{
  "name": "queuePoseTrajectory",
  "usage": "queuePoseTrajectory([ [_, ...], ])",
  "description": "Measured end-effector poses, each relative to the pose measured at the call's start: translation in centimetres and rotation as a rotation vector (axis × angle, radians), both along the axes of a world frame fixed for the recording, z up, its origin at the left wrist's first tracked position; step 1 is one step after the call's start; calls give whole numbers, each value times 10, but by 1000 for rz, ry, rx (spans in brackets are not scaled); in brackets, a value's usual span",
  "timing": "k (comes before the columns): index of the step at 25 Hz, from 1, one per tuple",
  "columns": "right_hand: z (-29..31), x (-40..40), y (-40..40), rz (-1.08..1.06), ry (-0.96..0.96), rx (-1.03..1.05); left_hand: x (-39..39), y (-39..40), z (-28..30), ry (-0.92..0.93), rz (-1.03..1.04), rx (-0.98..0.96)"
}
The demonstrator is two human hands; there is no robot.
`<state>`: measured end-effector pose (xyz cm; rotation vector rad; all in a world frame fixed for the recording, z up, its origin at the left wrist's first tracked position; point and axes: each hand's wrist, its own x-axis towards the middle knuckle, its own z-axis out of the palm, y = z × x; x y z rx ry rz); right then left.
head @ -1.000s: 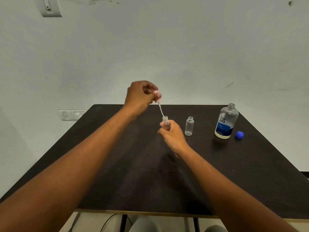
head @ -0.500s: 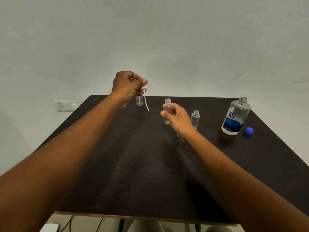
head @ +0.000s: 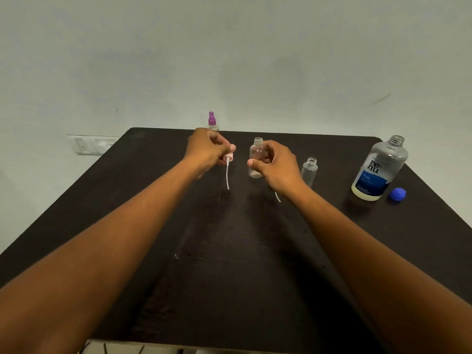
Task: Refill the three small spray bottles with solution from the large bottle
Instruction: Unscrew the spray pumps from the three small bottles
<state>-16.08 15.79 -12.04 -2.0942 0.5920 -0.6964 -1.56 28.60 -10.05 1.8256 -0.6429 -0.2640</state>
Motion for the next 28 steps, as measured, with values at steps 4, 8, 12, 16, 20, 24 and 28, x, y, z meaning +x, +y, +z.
queuePoseTrajectory([
  [4, -12, 9, -4, -53, 101, -62, 1, -8, -15, -44, -10, 78],
  [8, -21, 14, -5, -54, 156, -117, 2, -15, -25, -83, -21, 155],
  [12, -28, 14, -7, -54, 166, -130, 1, -22, -31, -139, -33, 232],
  [16, -30, 15, -6, -54, 164, -135, 4, -29, -35, -157, -12, 298],
  [20, -29, 11, -5, -26, 127, -113, 5, -36, -35, -222, 30, 387],
  [24, -25, 5, -8, -25, 104, -127, 5, -43, -35, -293, 46, 474],
  [28, -24, 0, -9, -24, 99, -120, 4, -45, -37, -339, 73, 510],
])
